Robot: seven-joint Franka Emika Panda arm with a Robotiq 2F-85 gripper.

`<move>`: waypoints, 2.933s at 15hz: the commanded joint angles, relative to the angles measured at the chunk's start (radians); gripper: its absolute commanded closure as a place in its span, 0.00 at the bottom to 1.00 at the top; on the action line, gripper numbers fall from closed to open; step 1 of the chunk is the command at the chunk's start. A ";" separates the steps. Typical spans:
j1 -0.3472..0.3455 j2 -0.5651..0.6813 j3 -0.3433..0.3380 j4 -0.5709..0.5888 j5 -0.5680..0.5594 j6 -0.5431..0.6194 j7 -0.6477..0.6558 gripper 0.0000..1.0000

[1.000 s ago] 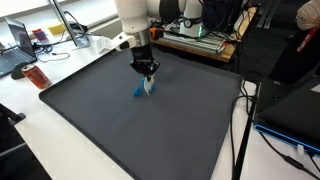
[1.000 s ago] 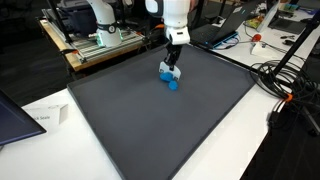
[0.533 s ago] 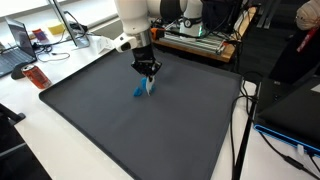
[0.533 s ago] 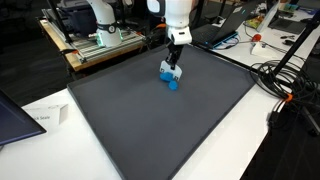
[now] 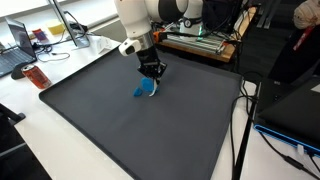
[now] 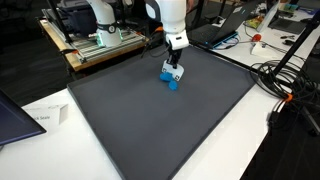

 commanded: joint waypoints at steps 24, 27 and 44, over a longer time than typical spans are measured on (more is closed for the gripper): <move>-0.211 -0.213 0.019 -0.223 0.362 0.018 -0.527 0.99; -0.196 -0.252 -0.012 -0.225 0.476 -0.033 -0.691 0.99; -0.098 -0.248 -0.134 -0.187 0.483 -0.156 -0.732 0.96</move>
